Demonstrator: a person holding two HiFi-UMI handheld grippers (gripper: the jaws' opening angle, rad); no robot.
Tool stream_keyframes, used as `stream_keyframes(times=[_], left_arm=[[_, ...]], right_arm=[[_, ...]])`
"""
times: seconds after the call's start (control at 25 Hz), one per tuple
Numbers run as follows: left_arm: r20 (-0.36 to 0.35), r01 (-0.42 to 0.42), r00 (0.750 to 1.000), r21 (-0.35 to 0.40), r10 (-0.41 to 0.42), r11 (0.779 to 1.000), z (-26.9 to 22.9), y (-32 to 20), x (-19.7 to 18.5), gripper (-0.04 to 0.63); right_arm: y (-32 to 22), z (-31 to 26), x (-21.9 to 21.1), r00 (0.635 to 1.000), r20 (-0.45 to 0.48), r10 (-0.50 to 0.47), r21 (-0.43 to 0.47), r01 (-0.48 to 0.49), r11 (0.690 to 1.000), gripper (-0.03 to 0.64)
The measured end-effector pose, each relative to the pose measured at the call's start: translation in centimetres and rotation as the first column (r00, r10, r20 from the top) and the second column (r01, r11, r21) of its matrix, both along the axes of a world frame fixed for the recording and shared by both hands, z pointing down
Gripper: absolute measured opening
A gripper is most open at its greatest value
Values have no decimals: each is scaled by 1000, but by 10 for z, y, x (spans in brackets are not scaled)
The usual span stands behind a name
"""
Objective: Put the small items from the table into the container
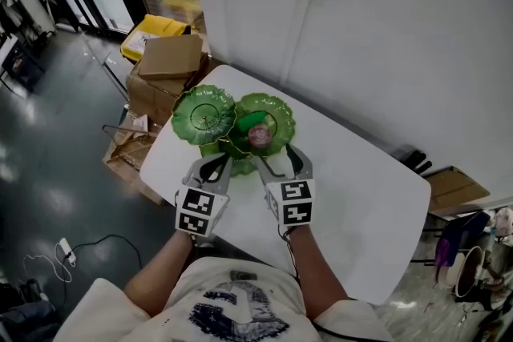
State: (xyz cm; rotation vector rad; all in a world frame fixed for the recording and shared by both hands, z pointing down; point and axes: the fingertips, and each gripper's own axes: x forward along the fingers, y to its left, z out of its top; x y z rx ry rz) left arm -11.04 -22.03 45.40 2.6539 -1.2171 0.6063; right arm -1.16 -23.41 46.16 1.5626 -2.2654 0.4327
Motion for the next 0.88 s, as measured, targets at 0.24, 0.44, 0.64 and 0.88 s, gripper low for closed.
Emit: stream_keyframes(times=[0.24, 0.44, 0.64, 0.88], left_arm=[[-11, -81, 997, 12, 81, 997, -7, 6, -9, -11], [-23, -148, 989, 21, 149, 989, -12, 20, -26, -11], [-37, -203, 978, 32, 204, 979, -14, 38, -51, -11], [-48, -263, 963, 46, 265, 964, -18, 66, -86, -11]], right_arm=[[24, -9, 0, 994, 11, 106, 26, -106, 994, 198], [53, -13, -7, 978, 23, 207, 32, -208, 978, 98], [86, -13, -20, 949, 38, 313, 41, -314, 948, 0], [126, -20, -58, 926, 51, 374, 61, -377, 924, 0]])
